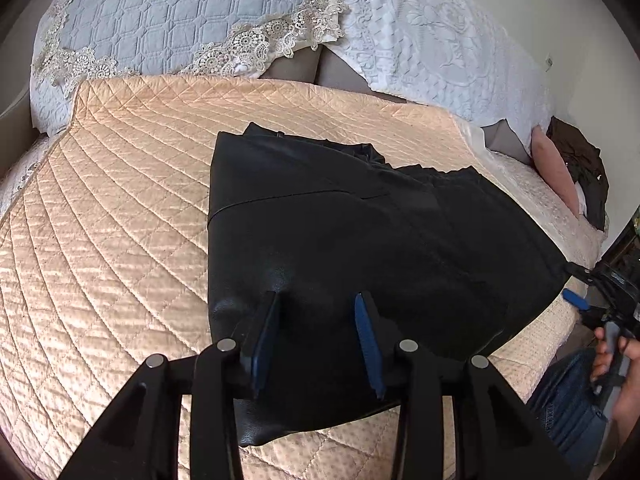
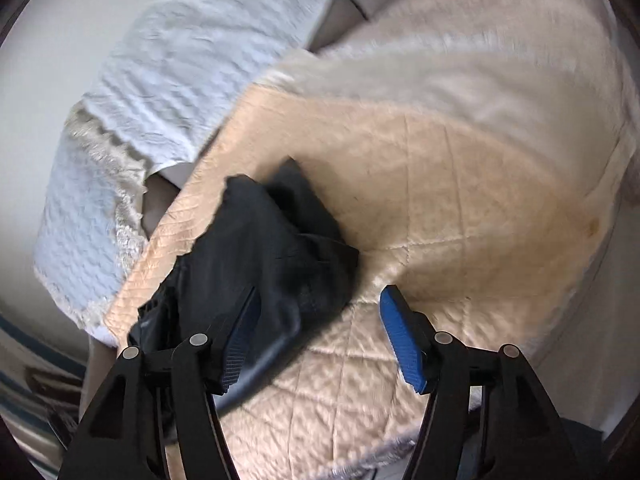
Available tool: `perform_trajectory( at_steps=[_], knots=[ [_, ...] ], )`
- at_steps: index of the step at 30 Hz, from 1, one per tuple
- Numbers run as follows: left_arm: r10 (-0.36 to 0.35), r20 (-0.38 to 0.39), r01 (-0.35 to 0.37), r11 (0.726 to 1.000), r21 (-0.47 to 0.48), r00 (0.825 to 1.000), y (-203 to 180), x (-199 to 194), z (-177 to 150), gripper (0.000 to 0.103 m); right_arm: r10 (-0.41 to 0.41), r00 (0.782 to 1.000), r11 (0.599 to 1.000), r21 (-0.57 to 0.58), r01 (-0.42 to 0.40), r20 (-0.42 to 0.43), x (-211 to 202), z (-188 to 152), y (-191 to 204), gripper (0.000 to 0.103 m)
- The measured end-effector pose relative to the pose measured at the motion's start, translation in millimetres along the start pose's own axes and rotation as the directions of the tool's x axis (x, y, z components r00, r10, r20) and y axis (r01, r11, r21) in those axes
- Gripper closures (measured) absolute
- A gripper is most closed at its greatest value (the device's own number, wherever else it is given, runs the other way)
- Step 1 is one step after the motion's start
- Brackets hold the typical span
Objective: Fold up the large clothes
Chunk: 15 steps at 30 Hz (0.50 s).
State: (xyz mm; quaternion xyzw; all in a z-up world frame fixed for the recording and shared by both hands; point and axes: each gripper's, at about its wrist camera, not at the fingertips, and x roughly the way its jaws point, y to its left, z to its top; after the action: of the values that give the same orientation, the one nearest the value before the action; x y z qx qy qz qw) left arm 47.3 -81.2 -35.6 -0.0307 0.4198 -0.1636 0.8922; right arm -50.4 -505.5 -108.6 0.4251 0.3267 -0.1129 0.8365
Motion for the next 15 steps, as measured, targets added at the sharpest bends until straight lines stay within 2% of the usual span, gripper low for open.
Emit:
perform_trajectory(
  at_steps=[2, 4, 7, 10, 15],
  knots=[
    [-0.001, -0.001, 0.001, 1.000, 0.001, 1.000, 0.1, -0.1, 0.2, 0.062, 0.045, 0.999, 0.999, -0.012, -0.045, 0.020, 6.6, 7.4, 4.3, 0.040],
    [-0.003, 0.000, 0.003, 1.000, -0.002, 1.000, 0.2, -0.2, 0.2, 0.062, 0.042, 0.999, 0.998, -0.038, -0.042, 0.003, 23.1, 14.3, 8.5, 0.037],
    [-0.005, 0.002, 0.005, 1.000, -0.004, 1.000, 0.5, 0.2, -0.5, 0.062, 0.057, 0.998, 0.998, -0.027, -0.056, 0.026, 24.2, 11.5, 11.3, 0.037],
    [-0.011, 0.004, 0.011, 1.000, -0.009, 1.000, 1.1, 0.1, -1.1, 0.062, 0.119, 0.993, 0.992, -0.030, -0.119, 0.000, 18.8, 0.5, 15.3, 0.037],
    [-0.009, 0.002, 0.010, 1.000, -0.009, 1.000, 1.2, 1.1, -1.7, 0.062, 0.097, 0.995, 0.995, -0.026, -0.096, 0.031, 27.6, 10.4, 17.5, 0.037]
  ],
)
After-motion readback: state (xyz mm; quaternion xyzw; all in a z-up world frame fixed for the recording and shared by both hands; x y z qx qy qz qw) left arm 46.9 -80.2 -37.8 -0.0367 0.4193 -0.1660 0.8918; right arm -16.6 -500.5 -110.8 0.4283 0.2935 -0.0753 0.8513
